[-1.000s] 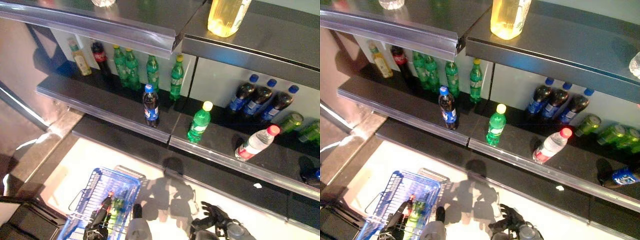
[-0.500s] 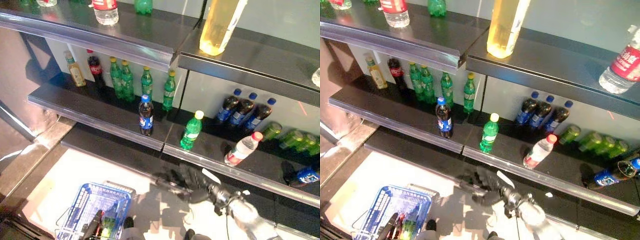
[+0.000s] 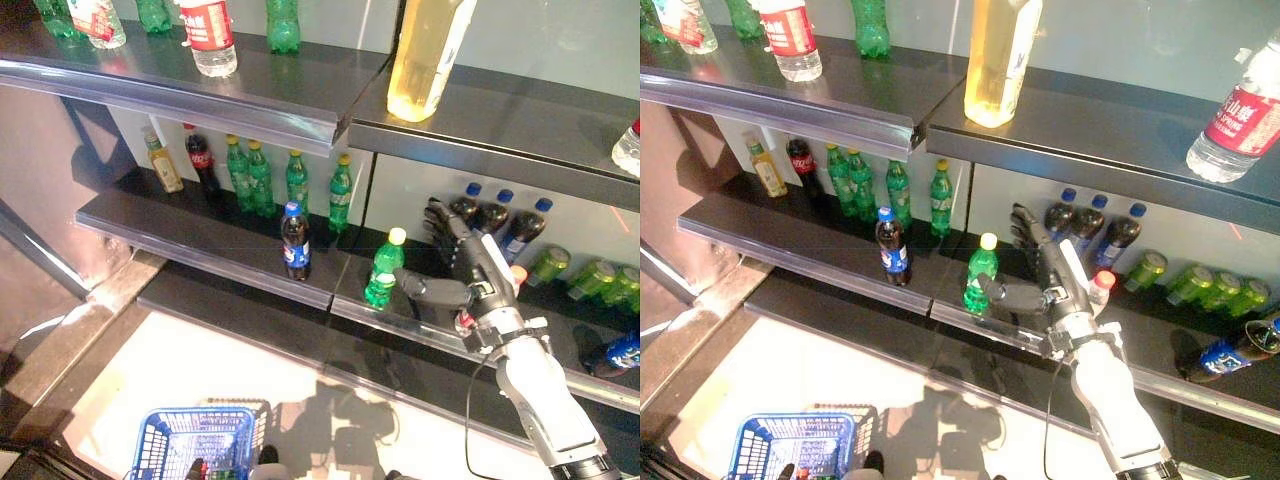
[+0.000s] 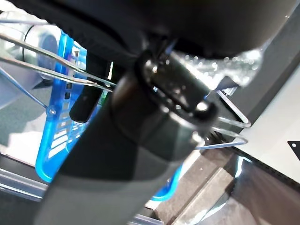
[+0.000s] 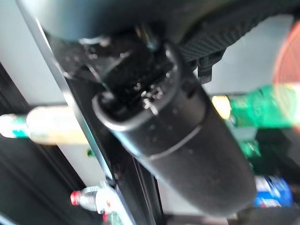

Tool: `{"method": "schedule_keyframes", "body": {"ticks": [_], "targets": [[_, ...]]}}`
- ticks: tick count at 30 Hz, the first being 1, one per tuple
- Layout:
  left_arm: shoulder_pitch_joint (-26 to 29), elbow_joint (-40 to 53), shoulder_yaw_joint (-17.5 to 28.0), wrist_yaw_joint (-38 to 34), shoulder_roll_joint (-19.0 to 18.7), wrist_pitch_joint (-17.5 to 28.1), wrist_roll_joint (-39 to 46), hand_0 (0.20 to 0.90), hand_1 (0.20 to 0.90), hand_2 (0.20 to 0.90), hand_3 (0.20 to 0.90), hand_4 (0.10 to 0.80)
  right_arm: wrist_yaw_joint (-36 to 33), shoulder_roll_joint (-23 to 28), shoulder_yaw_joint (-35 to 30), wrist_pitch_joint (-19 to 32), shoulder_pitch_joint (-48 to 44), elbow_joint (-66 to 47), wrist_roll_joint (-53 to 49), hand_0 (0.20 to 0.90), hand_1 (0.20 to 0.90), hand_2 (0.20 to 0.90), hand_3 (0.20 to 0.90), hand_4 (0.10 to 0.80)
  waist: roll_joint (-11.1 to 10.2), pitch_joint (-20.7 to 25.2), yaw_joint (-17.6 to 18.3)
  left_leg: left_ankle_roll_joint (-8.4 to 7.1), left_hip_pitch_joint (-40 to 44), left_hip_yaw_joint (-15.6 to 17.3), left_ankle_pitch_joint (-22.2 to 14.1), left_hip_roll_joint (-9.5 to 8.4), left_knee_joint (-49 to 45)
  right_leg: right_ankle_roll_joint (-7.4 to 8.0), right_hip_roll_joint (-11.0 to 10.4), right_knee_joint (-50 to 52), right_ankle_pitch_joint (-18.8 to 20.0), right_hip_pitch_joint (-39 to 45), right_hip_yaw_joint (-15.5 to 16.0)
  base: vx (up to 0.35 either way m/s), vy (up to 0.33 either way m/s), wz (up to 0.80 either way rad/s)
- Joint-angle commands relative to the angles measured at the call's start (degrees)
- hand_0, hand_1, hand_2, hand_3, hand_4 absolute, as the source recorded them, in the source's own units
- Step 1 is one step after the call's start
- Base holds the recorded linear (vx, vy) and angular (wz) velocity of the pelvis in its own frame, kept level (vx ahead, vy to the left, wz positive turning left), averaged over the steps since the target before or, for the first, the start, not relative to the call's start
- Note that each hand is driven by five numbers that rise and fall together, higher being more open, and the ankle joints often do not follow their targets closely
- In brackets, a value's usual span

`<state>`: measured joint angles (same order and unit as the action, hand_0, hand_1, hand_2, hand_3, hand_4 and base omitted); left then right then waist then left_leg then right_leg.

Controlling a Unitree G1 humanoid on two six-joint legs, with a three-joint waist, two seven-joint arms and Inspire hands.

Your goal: Pick up the drink and place into the basket.

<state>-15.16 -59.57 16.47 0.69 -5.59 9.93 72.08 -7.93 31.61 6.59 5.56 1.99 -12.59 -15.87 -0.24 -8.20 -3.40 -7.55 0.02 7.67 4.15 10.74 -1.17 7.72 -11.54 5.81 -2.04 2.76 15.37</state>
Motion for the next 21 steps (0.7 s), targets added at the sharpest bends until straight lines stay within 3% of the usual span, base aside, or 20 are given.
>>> {"method": "schedule_keyframes", "body": {"ticks": [1, 13, 21], "targets": [[3.83, 5.47, -3.2, 5.3, 0.47, 2.78, -4.06, 0.3, 0.3, 0.3, 0.2, 0.1, -7.96, -1.26, -3.8, 7.84, -6.13, -7.03, 0.77, 0.9, 0.9, 0.9, 0.9, 0.8, -0.88, 0.12, -0.66, -0.67, -0.57, -0.06, -2.69, 1.45, -5.63, 0.55, -2.0, 1.49, -0.87, 2.31, 0.22, 0.015, 0.038, 0.01], [3.64, 7.46, -4.62, 4.59, -0.29, 2.04, -4.42, 0.3, 0.3, 0.3, 0.2, 0.1, -10.84, -0.25, 0.63, 3.96, -6.06, -3.01, 3.5, 0.9, 0.9, 0.9, 0.9, 0.8, -0.14, -3.12, -1.8, -0.94, -3.75, -2.01, -2.98, 0.91, -9.57, -0.07, -2.59, 5.49, -2.11, 0.49, 1.25, -0.005, 0.002, 0.06], [5.76, 9.54, -9.21, 6.17, 0.15, 2.84, -2.03, 0.3, 0.3, 0.3, 0.2, 0.1, -19.47, -2.69, 4.9, 4.97, -10.86, 3.53, 6.37, 0.9, 0.9, 0.9, 0.9, 0.8, 1.81, -7.93, -1.95, -1.18, -8.24, -3.01, -1.89, 0.6, -14.55, -1.45, -3.33, 10.82, -3.43, -3.63, 1.6, -0.042, 0.029, 0.02]]}}
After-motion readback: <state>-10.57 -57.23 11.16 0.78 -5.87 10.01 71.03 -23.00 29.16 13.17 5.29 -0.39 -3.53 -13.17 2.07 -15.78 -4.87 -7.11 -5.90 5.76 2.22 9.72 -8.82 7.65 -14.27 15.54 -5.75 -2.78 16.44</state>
